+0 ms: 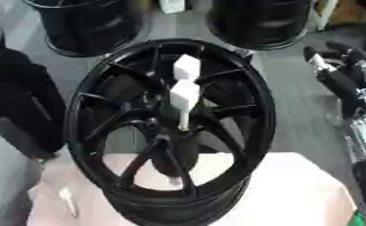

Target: Pull the pin out of the wheel hub.

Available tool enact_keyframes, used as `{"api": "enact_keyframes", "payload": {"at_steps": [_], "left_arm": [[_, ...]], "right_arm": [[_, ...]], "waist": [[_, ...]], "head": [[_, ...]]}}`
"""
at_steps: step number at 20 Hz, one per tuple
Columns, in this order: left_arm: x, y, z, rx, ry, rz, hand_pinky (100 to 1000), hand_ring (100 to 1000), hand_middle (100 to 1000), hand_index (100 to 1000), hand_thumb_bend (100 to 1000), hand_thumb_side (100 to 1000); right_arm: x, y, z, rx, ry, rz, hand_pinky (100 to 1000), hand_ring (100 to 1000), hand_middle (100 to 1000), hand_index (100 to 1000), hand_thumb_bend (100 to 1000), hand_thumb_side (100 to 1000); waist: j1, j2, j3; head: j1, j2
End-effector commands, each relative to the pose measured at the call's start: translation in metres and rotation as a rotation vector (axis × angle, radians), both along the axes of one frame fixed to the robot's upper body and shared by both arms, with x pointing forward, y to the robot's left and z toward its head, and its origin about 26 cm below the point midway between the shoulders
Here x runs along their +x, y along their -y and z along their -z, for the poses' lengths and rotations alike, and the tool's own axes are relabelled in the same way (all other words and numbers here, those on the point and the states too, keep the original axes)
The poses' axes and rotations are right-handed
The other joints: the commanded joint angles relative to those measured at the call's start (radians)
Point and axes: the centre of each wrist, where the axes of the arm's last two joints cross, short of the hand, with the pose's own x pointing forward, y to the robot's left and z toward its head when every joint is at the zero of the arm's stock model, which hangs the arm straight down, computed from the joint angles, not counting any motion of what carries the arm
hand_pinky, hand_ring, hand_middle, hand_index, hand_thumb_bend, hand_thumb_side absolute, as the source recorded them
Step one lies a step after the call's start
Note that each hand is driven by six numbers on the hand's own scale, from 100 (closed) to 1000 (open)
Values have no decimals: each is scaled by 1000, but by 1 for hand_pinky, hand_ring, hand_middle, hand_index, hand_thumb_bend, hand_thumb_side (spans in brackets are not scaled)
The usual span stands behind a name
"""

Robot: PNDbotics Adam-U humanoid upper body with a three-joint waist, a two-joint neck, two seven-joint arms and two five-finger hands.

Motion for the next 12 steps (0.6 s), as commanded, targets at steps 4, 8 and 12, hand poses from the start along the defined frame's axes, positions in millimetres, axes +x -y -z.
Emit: {"api": "enact_keyframes", "payload": {"at_steps": [4,8,12], "left_arm": [[0,-2,-8,17,19,0,714,766,717,777,373,597],[0,-2,-7,13,17,1,714,766,717,777,373,600],[0,-1,-7,10,14,3,714,766,717,777,373,603]], "right_arm": [[2,-2,-12,-14,33,-15,833,716,700,821,415,353],[2,-4,-17,-24,44,-30,833,717,701,822,417,353],[4,-9,-25,-41,57,-60,833,719,703,823,418,353]], "waist": [[-4,4,1],[-4,18,4],[-6,31,6]], "head": [[-7,6],[-16,6],[-22,6]]}}
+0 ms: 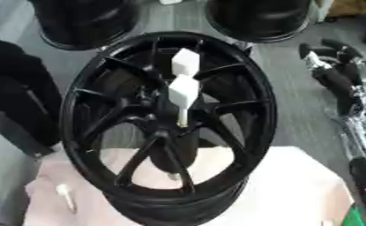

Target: Pull the pin out of the wheel hub.

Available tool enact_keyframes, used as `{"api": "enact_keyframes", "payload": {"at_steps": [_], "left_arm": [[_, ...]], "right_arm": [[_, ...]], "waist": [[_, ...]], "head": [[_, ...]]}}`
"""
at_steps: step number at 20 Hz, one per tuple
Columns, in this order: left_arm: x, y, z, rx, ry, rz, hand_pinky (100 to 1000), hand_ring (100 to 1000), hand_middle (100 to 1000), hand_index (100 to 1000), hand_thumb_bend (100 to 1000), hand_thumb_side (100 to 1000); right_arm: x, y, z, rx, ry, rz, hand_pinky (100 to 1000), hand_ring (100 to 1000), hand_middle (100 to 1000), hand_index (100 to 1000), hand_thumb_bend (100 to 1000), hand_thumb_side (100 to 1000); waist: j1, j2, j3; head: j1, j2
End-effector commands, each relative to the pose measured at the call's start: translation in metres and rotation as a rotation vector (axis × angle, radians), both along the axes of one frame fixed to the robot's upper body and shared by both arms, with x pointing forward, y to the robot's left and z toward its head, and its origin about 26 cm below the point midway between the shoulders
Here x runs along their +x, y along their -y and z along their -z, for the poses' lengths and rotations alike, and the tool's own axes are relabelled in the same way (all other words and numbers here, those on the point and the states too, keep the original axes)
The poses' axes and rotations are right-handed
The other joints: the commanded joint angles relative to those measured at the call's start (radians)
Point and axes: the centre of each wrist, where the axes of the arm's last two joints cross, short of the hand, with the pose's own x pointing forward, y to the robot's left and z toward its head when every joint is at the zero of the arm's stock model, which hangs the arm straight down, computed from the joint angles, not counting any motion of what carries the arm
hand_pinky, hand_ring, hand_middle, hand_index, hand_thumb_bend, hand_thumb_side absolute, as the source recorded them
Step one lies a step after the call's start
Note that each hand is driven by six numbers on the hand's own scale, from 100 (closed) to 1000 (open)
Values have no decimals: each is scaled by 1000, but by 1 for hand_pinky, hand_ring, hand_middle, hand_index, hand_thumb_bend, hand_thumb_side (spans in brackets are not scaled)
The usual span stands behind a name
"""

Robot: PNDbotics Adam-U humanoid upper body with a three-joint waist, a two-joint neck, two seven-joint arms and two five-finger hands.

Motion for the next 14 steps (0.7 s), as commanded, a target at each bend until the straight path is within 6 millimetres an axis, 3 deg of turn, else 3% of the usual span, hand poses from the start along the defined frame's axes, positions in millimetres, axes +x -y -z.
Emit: {"api": "enact_keyframes", "payload": {"at_steps": [1,13,14], "left_arm": [[0,-1,-7,16,15,3,714,766,717,777,369,600],[-1,-2,-6,21,7,5,714,766,717,776,370,608],[-1,-2,-6,21,6,5,714,766,717,776,357,601]], "right_arm": [[0,-2,-21,-37,51,-33,833,720,703,823,441,354],[0,-34,-76,-222,102,-238,833,738,718,830,440,369],[-1,-37,-82,-246,103,-259,834,740,720,831,570,375]], "waist": [[-4,-5,2],[-19,7,10],[-20,7,10]], "head": [[-6,5],[-12,5],[-11,5]]}}
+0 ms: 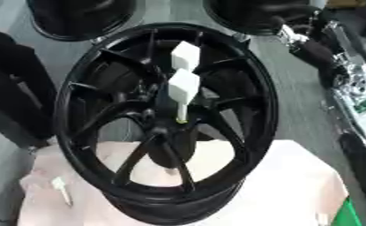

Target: Pull the pin out of the wheel hub.

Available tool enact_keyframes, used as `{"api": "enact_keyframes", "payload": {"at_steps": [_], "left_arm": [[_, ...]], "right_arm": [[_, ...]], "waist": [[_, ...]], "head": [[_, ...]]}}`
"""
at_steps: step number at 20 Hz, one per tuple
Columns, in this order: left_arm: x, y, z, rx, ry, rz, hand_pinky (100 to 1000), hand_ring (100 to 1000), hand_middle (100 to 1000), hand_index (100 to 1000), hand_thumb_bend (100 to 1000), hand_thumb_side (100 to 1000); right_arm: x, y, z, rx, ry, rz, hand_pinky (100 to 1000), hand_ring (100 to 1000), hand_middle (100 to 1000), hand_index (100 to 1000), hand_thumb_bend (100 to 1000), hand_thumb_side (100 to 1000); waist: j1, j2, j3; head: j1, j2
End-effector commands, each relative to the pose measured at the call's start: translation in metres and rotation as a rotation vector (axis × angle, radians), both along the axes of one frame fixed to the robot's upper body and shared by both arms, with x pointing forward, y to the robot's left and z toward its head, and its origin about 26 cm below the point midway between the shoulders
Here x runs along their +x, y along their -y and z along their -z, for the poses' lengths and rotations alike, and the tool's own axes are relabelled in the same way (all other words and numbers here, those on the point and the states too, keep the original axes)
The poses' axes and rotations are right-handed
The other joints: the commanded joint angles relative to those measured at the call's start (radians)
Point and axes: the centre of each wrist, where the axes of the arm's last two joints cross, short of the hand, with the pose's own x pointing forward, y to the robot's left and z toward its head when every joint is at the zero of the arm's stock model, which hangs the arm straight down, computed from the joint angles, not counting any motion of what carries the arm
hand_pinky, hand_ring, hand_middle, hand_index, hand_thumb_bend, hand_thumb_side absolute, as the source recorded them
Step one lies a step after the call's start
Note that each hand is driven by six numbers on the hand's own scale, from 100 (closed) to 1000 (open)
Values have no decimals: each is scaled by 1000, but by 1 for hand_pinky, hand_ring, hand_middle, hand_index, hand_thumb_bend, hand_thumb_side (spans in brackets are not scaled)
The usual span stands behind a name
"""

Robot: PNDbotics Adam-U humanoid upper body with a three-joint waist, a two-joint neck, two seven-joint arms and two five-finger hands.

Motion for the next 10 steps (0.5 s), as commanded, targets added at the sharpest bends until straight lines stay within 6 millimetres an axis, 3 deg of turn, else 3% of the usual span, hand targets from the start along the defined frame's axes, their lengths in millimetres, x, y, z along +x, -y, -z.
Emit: {"api": "enact_keyframes", "payload": {"at_steps": [1,10], "left_arm": [[-1,-3,-7,23,12,0,714,766,717,776,370,609],[-2,-3,-3,26,-7,5,713,765,715,775,367,612]], "right_arm": [[-6,-6,-28,-106,42,-60,834,740,720,832,446,373],[-26,-37,-87,-408,54,-257,832,744,720,830,482,383]], "waist": [[-3,-10,2],[-14,-9,5]], "head": [[0,1],[6,1]]}}
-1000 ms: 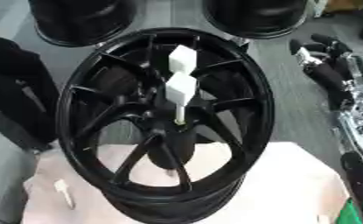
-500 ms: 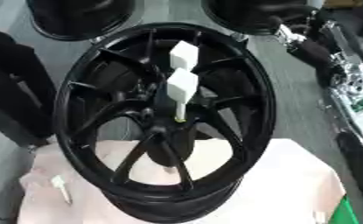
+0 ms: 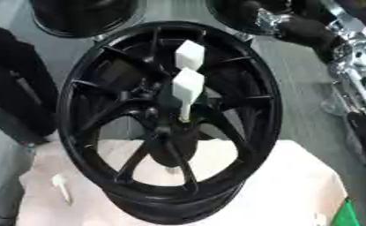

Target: Pull the pin out of the wheel hub.

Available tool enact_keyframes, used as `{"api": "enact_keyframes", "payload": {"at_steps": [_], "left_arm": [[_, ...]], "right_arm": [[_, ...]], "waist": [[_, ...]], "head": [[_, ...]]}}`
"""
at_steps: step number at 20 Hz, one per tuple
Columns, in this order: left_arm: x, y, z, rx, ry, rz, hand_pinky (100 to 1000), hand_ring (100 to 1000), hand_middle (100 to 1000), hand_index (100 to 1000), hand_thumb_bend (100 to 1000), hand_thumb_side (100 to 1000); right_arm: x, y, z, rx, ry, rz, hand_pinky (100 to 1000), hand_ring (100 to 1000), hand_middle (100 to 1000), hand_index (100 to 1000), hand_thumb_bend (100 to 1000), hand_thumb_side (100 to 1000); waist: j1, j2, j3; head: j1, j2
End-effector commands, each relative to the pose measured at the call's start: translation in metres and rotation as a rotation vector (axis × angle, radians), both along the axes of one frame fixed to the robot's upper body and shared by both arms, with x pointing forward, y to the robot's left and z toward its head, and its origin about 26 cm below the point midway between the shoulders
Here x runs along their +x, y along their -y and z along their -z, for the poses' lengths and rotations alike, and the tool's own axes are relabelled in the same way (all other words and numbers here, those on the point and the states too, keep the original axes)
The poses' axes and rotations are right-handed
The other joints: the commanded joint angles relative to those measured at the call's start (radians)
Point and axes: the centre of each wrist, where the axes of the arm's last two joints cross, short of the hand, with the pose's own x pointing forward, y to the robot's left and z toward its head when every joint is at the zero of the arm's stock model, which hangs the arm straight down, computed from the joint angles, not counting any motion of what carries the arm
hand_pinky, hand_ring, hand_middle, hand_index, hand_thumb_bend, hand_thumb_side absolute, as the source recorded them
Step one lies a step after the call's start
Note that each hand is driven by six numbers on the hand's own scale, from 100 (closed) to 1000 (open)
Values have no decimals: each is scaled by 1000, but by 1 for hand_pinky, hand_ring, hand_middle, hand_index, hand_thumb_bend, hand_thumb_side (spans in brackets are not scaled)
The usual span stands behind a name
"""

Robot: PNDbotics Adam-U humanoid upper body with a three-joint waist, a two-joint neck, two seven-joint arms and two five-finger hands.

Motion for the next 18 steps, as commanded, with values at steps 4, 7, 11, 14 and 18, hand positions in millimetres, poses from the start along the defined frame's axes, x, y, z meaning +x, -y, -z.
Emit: {"api": "enact_keyframes", "payload": {"at_steps": [4,7,11,14,18], "left_arm": [[0,-4,-6,28,4,5,713,765,714,774,365,613],[0,-3,-5,30,0,9,713,765,714,774,363,614],[0,-3,-5,32,-5,14,713,765,713,774,361,614],[0,-3,-5,36,-7,15,713,765,713,773,358,615],[-1,-3,-4,37,-13,16,713,765,712,773,355,617]], "right_arm": [[-23,-18,-39,-255,15,-120,832,747,719,827,490,388],[-30,-26,-48,-356,9,-168,831,750,720,825,494,391],[-38,-36,-58,-462,12,-227,831,754,722,823,500,392],[-44,-43,-63,-554,11,-264,829,758,723,821,504,396],[-47,-49,-62,-646,-17,-281,828,760,724,820,515,403]], "waist": [[0,-16,2],[0,-19,2],[0,-23,3],[0,-24,5],[-2,-25,2]], "head": [[-7,-1],[-9,-1],[-10,-1],[-12,-1],[-13,-1]]}}
